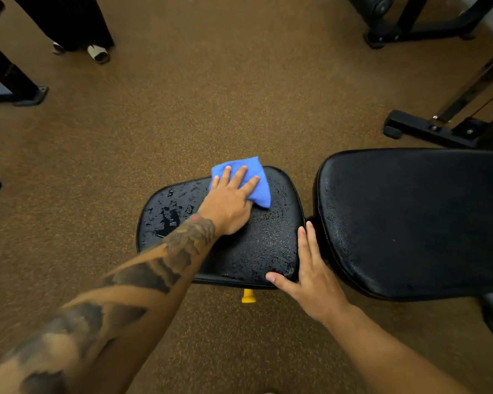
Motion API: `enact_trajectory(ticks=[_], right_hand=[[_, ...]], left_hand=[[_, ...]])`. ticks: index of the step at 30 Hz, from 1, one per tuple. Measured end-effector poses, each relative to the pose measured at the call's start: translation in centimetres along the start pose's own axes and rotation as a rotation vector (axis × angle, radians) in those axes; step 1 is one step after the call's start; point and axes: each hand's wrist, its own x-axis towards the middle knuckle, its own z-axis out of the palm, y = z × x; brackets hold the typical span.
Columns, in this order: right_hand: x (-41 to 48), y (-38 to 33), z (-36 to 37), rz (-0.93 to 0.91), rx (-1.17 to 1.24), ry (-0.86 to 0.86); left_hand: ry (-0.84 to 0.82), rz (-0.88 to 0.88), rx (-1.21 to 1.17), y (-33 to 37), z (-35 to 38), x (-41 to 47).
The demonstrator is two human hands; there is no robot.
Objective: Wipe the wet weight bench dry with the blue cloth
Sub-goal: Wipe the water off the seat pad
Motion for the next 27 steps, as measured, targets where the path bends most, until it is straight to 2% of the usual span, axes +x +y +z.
enact_trajectory(ticks=[3, 6, 11, 14, 17, 22, 25, 27], right_hand=[[0.0, 0.1, 0.0, -0.003, -0.041, 0.004], [0.1, 0.5, 0.1, -0.048, -0.183, 0.042], [0.7, 0.6, 0.1, -0.132, -0.395, 0.018], [0.8, 0.7, 0.3, -0.133, -0.391, 0.018], [0.7, 0.7, 0.4, -0.129, -0.38, 0.023], [0.6, 0.4, 0.0, -0.119, -0.383, 0.008], [0.6, 0.3, -0.1, -0.106, -0.393, -0.001], [0.6, 0.3, -0.1, -0.097, -0.394, -0.001]], left_hand=[[0.058, -0.052, -0.046, -0.8, 1.2, -5.3], [0.063, -0.002, -0.029, 1.1, 2.3, -8.9], [0.03, 0.143, 0.034, 4.0, 1.6, -3.2], [0.004, 0.143, 0.06, 3.5, 0.3, 1.6], [-0.004, 0.113, 0.048, 1.4, -0.4, 2.8], [0.058, -0.017, -0.045, -2.7, 0.7, -3.9], [0.063, 0.016, -0.036, -0.7, 1.6, -7.4], [0.031, 0.101, -0.024, 1.7, 1.8, -6.8]])
